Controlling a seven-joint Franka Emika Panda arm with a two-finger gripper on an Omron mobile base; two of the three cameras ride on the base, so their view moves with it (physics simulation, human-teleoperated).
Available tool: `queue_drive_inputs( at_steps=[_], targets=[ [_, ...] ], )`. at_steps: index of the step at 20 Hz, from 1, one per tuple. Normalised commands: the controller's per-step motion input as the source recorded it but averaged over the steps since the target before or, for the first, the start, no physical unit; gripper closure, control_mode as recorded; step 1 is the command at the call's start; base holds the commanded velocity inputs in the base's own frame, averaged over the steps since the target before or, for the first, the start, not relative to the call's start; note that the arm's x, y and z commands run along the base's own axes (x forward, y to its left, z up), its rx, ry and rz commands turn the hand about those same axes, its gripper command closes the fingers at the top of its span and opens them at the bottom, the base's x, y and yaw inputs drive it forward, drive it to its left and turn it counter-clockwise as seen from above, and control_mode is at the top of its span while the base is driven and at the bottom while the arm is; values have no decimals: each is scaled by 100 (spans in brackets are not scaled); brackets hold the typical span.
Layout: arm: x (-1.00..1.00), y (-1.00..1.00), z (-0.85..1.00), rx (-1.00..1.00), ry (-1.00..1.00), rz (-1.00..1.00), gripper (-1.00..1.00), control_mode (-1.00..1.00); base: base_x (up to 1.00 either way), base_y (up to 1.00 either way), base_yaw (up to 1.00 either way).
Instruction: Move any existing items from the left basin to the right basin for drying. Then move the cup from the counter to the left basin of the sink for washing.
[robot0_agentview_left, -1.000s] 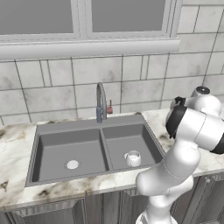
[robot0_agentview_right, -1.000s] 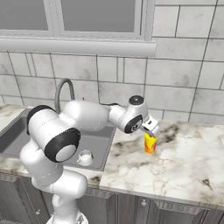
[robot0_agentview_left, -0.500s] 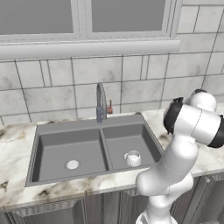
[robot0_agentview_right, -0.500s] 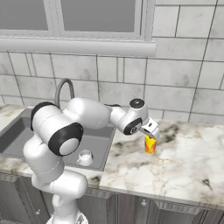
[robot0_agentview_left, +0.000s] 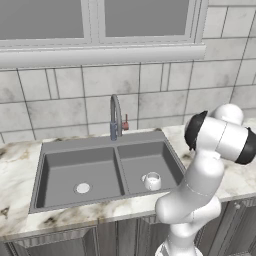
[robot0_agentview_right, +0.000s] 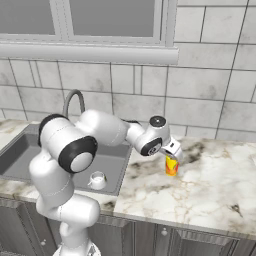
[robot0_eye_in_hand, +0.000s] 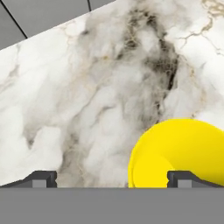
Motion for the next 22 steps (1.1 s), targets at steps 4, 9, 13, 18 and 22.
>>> queue_drive_inputs(
  at_steps=[4, 9, 13, 18, 22],
  targets=[
    [0, 0, -18, 0, 3, 2, -100, -100, 0, 0, 0],
    [0, 0, -17, 0, 11, 0, 100, -100, 0, 0, 0],
    [0, 0, -5, 0, 10, 0, 100, -100, 0, 0, 0],
    [0, 0, -3, 0, 2, 0, 100, -100, 0, 0, 0],
    [-20, 0, 0, 1, -2, 0, 100, -100, 0, 0, 0]
  ],
)
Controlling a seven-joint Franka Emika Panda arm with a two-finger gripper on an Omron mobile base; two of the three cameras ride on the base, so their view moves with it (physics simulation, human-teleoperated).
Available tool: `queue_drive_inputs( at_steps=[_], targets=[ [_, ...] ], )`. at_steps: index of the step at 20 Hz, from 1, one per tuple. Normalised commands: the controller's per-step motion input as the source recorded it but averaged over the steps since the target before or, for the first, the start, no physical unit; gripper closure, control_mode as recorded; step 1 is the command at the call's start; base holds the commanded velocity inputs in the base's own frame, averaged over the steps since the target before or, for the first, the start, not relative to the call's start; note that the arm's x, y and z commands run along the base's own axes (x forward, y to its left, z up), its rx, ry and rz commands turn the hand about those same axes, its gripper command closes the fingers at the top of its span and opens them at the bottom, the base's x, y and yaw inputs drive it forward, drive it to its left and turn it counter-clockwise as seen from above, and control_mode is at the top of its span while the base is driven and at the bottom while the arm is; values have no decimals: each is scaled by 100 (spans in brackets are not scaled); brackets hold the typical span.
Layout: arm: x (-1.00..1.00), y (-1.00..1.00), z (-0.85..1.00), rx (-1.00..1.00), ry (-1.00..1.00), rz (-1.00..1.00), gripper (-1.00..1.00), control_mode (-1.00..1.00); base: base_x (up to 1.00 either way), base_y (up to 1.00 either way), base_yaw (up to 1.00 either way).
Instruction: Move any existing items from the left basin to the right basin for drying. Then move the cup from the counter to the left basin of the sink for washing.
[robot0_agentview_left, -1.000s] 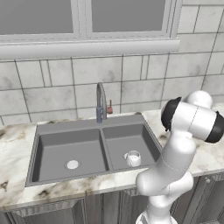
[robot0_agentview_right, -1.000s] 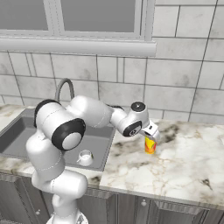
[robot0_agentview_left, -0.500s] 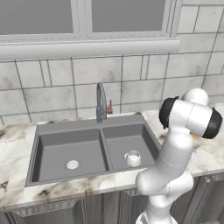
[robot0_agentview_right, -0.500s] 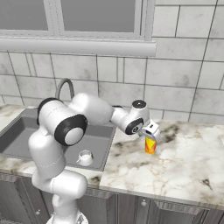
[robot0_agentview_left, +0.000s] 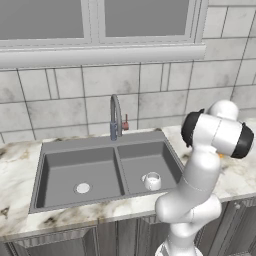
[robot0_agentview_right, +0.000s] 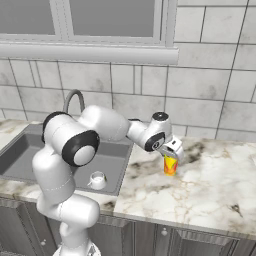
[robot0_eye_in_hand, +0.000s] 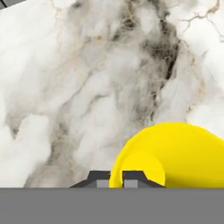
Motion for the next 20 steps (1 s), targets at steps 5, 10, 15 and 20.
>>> queue_drive_inputs(
  at_steps=[5, 10, 15, 20],
  targets=[
    [-44, 0, 25, 0, -14, 0, 100, -100, 0, 0, 0],
    [-14, 11, 63, 0, -14, 0, 100, -100, 0, 0, 0],
    [-15, 17, 63, 0, -11, 0, 100, -100, 0, 0, 0],
    [-24, 35, 50, 0, -4, 0, 100, -100, 0, 0, 0]
  ],
)
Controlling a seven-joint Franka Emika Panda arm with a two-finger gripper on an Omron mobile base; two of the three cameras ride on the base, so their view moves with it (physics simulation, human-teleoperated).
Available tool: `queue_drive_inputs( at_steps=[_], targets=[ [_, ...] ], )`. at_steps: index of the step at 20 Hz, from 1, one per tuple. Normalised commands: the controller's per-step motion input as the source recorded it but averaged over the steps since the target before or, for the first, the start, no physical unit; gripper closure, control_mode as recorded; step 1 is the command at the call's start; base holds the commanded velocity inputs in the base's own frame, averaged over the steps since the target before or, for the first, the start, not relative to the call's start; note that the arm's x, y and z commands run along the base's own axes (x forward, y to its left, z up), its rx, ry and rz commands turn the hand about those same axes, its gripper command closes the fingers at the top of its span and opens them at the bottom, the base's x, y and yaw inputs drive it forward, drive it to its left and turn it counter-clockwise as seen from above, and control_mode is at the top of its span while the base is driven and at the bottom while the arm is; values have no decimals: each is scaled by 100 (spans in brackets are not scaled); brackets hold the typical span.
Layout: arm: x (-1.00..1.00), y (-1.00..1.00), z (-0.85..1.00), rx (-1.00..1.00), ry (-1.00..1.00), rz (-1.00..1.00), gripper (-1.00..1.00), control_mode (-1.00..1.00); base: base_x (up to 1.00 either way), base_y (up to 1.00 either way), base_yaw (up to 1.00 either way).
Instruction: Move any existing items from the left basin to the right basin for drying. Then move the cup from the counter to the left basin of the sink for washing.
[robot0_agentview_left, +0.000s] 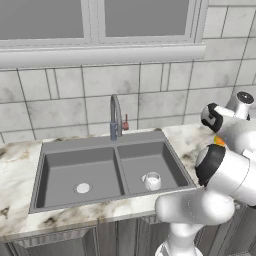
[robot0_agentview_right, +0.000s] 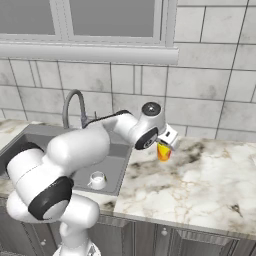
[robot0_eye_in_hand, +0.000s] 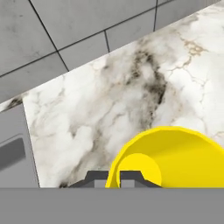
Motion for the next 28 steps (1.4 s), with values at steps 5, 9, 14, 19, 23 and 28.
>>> queue_drive_inputs(
  at_steps=[5, 9, 14, 19, 23, 28],
  targets=[
    [-18, 57, 35, 0, 1, 1, 100, -100, 0, 0, 0],
    [-9, 70, 27, 0, 1, 5, 100, -100, 0, 0, 0],
    [-10, 71, 15, 0, 0, 6, 100, -100, 0, 0, 0],
    [-14, 79, 1, 0, 0, 6, 100, -100, 0, 0, 0],
    [-23, 63, -4, 0, 0, 11, 100, -100, 0, 0, 0],
    [-15, 64, -7, 0, 0, 12, 100, -100, 0, 0, 0]
  ],
)
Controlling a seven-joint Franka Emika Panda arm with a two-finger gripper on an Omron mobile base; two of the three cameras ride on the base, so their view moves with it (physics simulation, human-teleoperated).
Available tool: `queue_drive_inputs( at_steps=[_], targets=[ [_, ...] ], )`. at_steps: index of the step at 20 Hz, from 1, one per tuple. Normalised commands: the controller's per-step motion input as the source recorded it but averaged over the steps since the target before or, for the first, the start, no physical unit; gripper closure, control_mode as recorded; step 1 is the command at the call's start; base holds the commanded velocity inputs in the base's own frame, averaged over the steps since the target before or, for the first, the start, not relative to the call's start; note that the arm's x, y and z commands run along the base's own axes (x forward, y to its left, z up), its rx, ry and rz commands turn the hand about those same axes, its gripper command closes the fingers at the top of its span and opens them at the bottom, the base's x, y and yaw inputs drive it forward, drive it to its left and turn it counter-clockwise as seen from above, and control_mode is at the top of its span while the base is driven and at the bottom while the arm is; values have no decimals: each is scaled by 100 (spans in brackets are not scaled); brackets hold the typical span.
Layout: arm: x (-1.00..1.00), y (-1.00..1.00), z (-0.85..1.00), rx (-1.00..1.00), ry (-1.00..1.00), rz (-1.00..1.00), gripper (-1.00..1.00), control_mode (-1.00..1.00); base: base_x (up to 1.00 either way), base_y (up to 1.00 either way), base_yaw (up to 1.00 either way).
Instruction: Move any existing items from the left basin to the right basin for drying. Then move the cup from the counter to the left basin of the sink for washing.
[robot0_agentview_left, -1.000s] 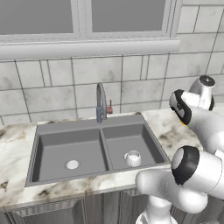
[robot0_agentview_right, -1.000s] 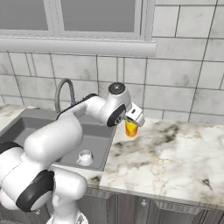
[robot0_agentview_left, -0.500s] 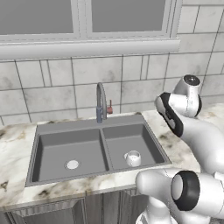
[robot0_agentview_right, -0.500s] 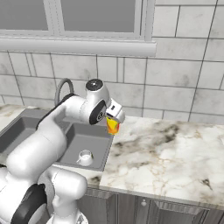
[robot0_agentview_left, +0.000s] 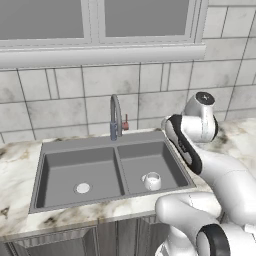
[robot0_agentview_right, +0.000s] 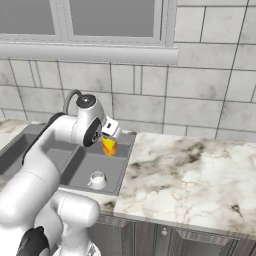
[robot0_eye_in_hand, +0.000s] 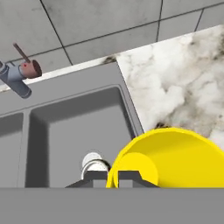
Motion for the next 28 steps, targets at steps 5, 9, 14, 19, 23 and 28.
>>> queue_drive_inputs(
  at_steps=[5, 9, 14, 19, 23, 28],
  targets=[
    [-1, 72, -5, 0, 2, 11, 100, -100, 0, 0, 0],
    [0, 74, -10, 0, 5, 9, 100, -100, 0, 0, 0],
    [9, 70, -17, 0, 5, 10, 100, -100, 0, 0, 0],
    [11, 67, -20, 0, 2, 10, 100, -100, 0, 0, 0],
    [12, 69, -23, 0, 1, 10, 100, -100, 0, 0, 0],
    [11, 68, -30, 0, 0, 10, 100, -100, 0, 0, 0]
  ],
)
